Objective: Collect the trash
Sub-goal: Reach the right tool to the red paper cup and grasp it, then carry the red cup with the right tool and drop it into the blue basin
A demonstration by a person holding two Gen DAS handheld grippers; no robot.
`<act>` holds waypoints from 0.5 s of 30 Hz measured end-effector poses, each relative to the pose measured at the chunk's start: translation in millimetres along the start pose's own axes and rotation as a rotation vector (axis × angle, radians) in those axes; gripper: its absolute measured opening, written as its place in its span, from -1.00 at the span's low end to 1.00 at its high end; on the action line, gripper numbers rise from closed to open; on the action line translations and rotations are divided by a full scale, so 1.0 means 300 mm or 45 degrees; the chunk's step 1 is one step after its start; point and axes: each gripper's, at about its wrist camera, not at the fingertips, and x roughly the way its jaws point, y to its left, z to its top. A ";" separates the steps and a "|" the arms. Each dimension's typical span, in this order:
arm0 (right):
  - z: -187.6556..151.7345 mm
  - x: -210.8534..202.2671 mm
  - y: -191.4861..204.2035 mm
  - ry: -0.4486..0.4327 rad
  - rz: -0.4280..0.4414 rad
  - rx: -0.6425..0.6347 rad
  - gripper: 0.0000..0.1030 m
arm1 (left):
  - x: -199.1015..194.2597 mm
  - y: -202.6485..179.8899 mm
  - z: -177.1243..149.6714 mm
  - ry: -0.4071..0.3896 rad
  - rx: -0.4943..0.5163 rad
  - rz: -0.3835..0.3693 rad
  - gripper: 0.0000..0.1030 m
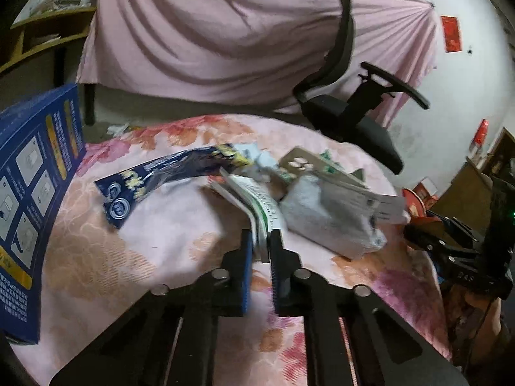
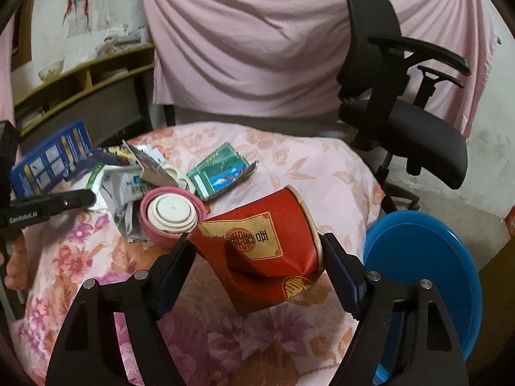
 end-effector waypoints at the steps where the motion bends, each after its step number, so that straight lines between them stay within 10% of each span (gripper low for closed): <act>1: 0.000 -0.009 -0.001 -0.015 0.003 0.006 0.51 | -0.013 -0.011 -0.007 -0.020 0.014 -0.001 -0.91; 15: -0.049 -0.215 -0.052 -0.397 0.012 0.164 0.52 | -0.215 -0.321 -0.125 -0.415 0.294 0.119 -0.92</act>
